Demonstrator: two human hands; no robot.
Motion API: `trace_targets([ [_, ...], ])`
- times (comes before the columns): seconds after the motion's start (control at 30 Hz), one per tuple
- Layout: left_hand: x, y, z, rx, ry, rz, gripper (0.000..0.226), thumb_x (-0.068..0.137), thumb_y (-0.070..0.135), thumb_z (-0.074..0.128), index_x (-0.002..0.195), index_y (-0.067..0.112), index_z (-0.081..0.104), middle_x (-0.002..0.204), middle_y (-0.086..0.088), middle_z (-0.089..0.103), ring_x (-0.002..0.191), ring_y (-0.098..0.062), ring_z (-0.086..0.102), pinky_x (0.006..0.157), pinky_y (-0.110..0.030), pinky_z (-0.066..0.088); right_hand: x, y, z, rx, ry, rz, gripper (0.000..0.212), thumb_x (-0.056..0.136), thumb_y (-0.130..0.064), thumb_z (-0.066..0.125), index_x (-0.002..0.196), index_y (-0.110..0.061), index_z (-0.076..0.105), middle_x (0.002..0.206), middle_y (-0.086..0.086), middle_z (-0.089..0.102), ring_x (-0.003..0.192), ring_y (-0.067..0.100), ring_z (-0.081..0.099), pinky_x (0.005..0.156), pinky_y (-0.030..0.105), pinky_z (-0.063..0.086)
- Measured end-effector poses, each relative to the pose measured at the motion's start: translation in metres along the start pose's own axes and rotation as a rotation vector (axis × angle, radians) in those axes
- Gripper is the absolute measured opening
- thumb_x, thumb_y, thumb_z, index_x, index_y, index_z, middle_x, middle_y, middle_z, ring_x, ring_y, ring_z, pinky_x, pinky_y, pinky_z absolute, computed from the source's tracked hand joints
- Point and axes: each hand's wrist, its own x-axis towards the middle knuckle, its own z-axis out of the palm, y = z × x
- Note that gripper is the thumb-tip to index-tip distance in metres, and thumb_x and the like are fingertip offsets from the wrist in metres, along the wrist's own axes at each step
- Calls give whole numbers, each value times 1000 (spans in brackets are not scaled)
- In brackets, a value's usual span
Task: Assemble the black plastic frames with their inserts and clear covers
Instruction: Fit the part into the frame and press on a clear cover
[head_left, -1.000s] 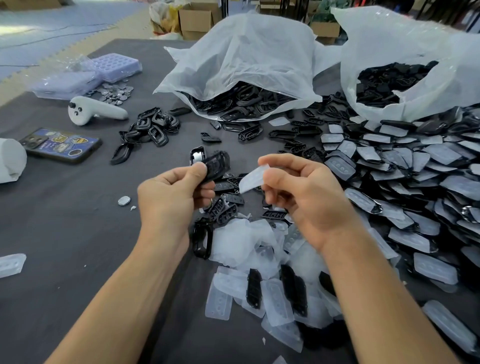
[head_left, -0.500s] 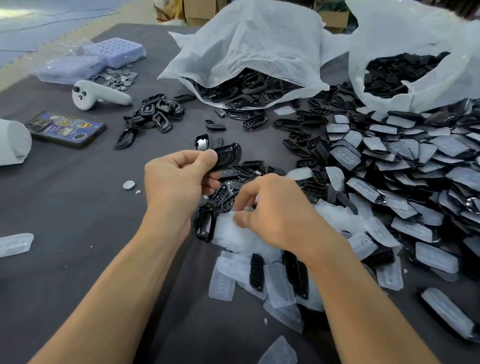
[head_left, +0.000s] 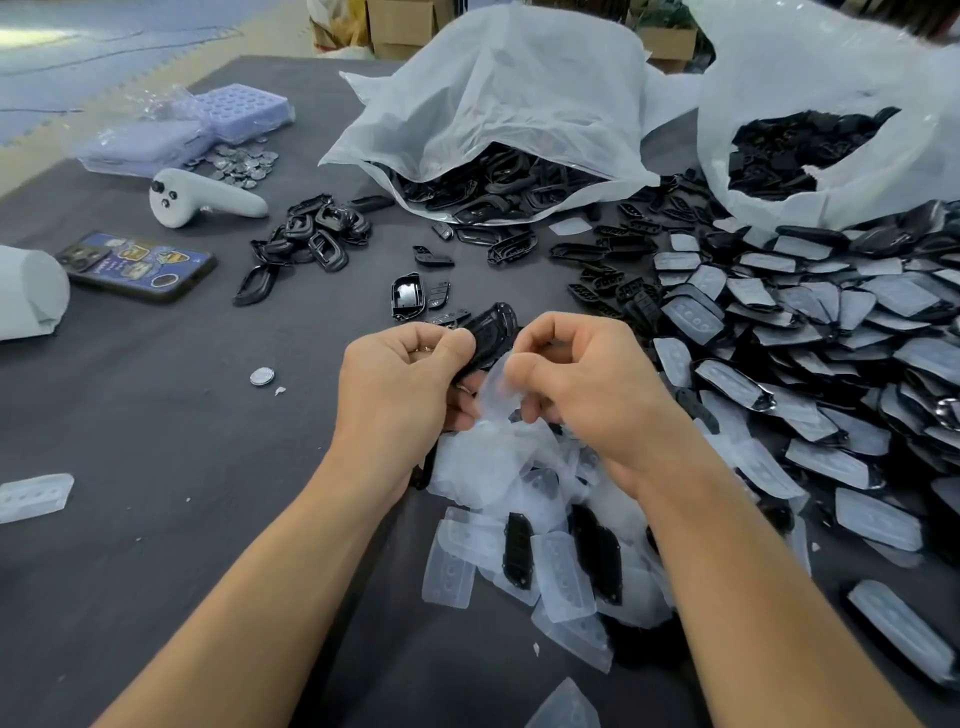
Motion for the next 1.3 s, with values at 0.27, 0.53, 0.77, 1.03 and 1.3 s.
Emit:
trace_targets([
  [0.27,1,0,-2,45,19,53,15,92,14,76,77,14,78,64,-15,73,45,-20,61,43,-23,47,1,-3,-9,285,4,-16,21,88,10,67,97,-8,75,72,11,70,55,15,62,49,20,45],
  [0.53,3,0,-2,41,18,48,13,93,12,76,80,12,77,64,-15,73,45,-20,61,43,-22,47,2,-4,-8,339,47,28,17,85,8,74,82,-8,71,70,8,70,57,15,65,52,20,51],
  [0.77,0,0,1,56,-8,56,16,93,15,75,78,18,80,63,-12,73,46,-19,62,44,-23,48,1,-4,-2,331,130,-43,22,85,9,72,76,-10,66,69,8,65,58,14,65,54,20,52],
  [1.03,1,0,0,44,-24,68,17,94,15,73,82,22,82,62,-11,72,47,-20,61,46,-23,49,4,-3,2,236,222,-51,24,90,3,69,86,-18,81,63,-5,65,52,11,48,53,20,42],
  [1.3,0,0,-1,81,-24,73,18,95,15,72,82,24,83,62,-10,73,47,-19,62,46,-22,49,2,-5,1,375,154,-5,15,86,7,70,85,-8,73,72,10,68,53,16,57,47,21,39],
])
